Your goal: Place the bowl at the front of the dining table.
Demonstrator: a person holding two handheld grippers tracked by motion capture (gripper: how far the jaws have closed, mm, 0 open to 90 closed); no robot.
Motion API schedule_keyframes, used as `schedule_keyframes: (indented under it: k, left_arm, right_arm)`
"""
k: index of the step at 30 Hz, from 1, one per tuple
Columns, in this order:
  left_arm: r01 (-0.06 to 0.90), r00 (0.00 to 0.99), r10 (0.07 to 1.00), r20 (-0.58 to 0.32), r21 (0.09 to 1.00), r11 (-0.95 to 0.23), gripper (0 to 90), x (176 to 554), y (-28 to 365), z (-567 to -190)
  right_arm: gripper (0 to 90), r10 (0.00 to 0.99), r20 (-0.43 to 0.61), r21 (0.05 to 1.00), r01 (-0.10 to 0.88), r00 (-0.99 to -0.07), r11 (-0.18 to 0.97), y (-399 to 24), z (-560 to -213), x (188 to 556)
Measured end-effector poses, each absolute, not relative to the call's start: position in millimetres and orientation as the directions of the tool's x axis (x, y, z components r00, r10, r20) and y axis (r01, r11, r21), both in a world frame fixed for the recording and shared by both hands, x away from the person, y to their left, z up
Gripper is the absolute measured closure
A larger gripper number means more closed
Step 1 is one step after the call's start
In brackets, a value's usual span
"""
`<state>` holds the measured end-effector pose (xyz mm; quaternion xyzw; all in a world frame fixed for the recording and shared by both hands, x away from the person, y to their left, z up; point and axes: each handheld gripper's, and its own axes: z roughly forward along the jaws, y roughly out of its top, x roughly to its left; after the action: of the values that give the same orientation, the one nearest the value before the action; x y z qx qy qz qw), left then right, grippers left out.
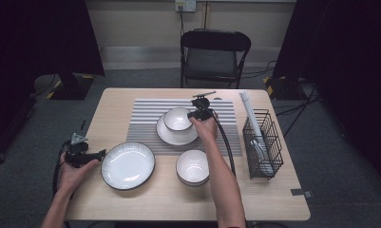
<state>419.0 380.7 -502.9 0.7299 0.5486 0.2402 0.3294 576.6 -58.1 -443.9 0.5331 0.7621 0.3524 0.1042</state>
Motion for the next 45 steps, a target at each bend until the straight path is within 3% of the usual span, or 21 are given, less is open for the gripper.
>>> schedule_keyframes:
  k: [19, 28, 45]
  left_arm:
    - [0.643, 0.283, 0.959, -0.011, 0.744, -0.181, 17.7, 419.1, 380.7, -502.9]
    - [0.643, 0.281, 0.960, -0.010, 0.745, -0.181, 17.7, 419.1, 380.6, -502.9]
    - [0.642, 0.282, 0.959, -0.010, 0.745, -0.181, 17.7, 419.1, 380.6, -502.9]
  right_arm:
    - [78.7, 0.872, 0.237, 0.647, 0.740, -0.427, 0.187, -59.3, -442.5, 575.8]
    - [59.8, 0.869, 0.240, 0.650, 0.737, -0.433, 0.188, -59.2, -444.2, 575.6]
    - [35.6, 0.858, 0.253, 0.639, 0.743, -0.447, 0.198, -55.3, -444.9, 575.1]
